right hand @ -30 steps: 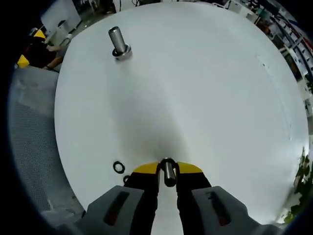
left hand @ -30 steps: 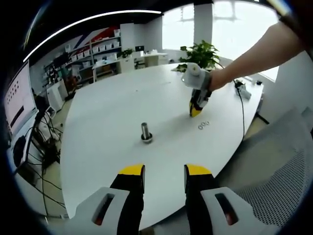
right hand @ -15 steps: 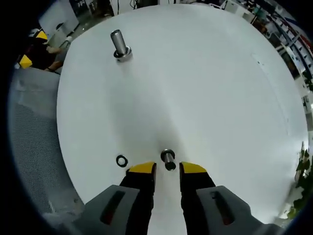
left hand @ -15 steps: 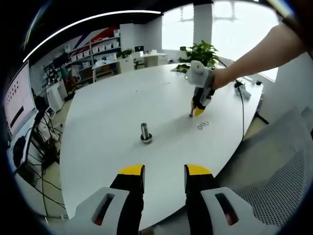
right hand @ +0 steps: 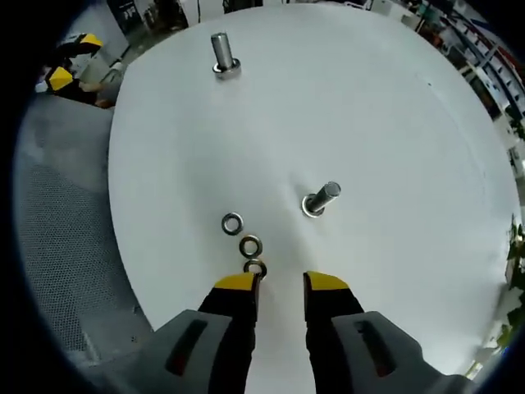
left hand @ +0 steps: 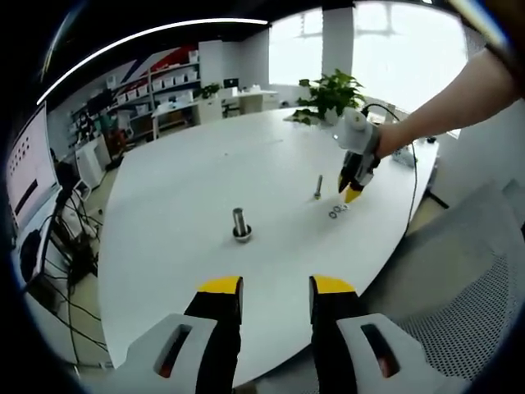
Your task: Place the washer onto the threaded stud by aligning its center hole with the stud, sliding it down to the base, and recovering from edge contact or off-axis alignment until the washer reaches the visible bottom stop.
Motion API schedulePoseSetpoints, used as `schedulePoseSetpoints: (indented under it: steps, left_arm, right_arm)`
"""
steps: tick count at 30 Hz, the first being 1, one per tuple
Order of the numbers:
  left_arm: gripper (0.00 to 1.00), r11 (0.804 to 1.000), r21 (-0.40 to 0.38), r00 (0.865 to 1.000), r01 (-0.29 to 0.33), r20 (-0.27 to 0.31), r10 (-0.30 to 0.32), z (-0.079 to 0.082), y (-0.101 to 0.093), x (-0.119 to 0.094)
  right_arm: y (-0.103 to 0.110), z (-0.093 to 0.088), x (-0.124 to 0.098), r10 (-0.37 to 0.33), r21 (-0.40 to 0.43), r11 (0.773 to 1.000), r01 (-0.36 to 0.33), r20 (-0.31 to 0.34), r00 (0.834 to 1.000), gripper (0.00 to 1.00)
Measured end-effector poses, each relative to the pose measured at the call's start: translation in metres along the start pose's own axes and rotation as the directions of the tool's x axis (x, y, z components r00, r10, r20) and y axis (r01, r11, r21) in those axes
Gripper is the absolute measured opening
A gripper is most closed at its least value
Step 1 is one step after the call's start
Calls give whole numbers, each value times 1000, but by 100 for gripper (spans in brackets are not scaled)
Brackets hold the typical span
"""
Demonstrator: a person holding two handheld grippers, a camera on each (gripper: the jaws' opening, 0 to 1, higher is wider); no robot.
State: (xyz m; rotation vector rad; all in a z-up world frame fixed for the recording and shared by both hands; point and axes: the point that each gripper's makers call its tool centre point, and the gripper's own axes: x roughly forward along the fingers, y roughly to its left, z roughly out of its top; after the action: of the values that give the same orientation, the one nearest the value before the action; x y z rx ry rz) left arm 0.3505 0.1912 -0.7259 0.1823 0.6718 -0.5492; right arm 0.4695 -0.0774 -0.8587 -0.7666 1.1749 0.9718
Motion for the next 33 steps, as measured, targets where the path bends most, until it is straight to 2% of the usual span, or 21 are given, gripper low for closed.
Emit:
schedulePoseSetpoints:
  steps: [6,9,12,16,17,22,33]
  left_arm:
    - [30,1000,2,1000,2,0,-2,0,0,0]
    - [30,1000,2,1000,2,0,-2,0,0,0]
    - [30,1000,2,1000,1,1,-1,0,0,0]
    - [30,1000,1,1000,0,1,0,0,1,0]
    - [30,1000,1,1000,0,1,0,0,1,0]
    - [30,1000,0,1000,3,2,-3,0,0,0]
    - [30,1000,1,1000,4,-8,-4,-2,0,1]
  right_arm:
    - [13,4,0,25,-18,1000,-24,22,999,24]
    - [16,3,4,26,-40,999,-25,9,1000,24]
    - [18,3,7,39,-20,999,-39,9,999,24]
    - [18,-4,11,22,-47,999,-23,-25,999,23]
    - [17,-3,10,15,-72,997,-16,-19,1000,23]
    - [15,-2,10,13,-70,997,-13,-9,1000,23]
    - [16,0,12,8,-120,993,-15,-62,998,21]
